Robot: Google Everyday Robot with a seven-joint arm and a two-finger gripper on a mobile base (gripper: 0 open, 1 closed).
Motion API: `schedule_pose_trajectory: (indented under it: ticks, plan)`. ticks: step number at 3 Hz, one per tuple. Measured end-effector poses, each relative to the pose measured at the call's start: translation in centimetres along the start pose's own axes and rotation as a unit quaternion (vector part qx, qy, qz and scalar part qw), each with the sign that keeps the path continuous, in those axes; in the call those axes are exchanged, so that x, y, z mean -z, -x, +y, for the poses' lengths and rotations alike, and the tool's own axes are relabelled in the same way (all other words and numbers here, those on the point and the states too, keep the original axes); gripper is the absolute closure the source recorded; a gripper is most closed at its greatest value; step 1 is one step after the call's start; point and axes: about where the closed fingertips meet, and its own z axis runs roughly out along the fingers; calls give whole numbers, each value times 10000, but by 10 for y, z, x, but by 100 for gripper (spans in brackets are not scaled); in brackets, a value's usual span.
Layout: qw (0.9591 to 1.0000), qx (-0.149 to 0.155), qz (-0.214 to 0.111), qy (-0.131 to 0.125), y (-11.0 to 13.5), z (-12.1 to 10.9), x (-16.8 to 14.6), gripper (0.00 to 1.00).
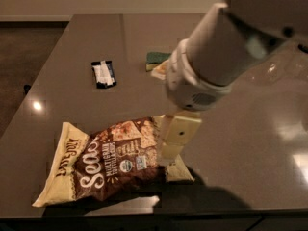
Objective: Move brown chip bag near sponge
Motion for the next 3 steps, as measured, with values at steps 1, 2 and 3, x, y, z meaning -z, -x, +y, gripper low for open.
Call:
schedule_pose_trajectory:
  ticks: [1,2,3]
  plan:
    - [9992,340,88,167,24,1,-33,0]
    - [9977,469,234,435,27,4,-55,0]
    - [9953,510,424,702,21,9,-75,0]
